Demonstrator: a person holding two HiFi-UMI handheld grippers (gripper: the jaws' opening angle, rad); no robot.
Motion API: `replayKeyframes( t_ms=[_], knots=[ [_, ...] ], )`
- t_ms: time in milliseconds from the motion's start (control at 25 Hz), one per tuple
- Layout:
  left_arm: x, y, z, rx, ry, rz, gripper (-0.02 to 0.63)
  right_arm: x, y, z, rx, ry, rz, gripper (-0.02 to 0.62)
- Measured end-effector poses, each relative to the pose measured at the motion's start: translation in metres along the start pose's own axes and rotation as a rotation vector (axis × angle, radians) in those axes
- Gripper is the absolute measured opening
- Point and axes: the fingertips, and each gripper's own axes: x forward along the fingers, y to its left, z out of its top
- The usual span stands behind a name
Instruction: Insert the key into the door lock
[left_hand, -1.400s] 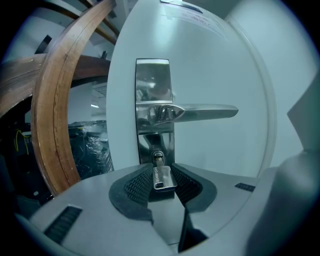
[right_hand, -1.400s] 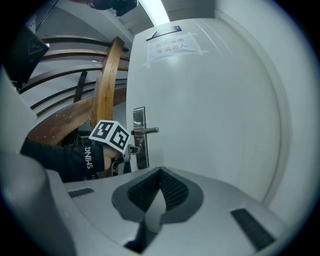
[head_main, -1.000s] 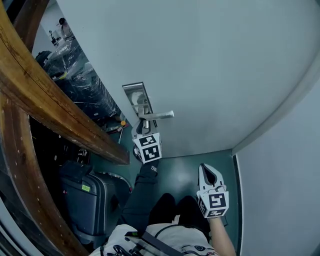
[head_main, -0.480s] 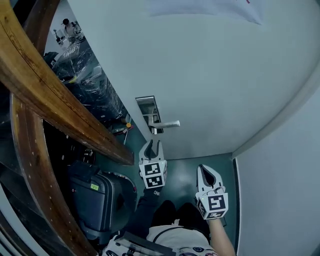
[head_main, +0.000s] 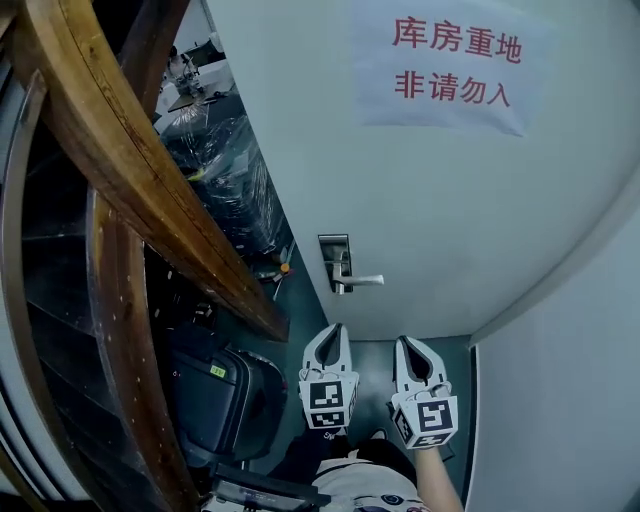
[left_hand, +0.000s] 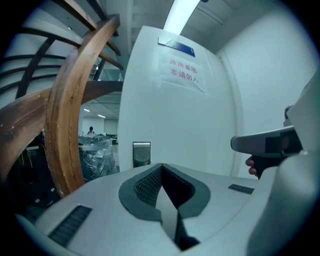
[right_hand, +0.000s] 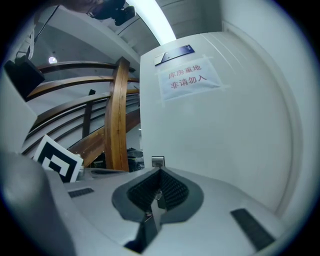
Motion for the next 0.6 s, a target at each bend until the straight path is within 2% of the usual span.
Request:
replayKeyframes(
  t_ms=[240,600],
  knots=[
    [-0.027,-0.001,0.021,0.008,-0.020,0.021,0.005,0.000,0.005,0.022,-0.001,-0.010,-0.009,0.005],
    [-0.025,-0.003,0.050,0.014,-0.078,0.023,0.005,0.002,0.010,0.045,-0.034,-0.057,0.004,0.005]
  ],
)
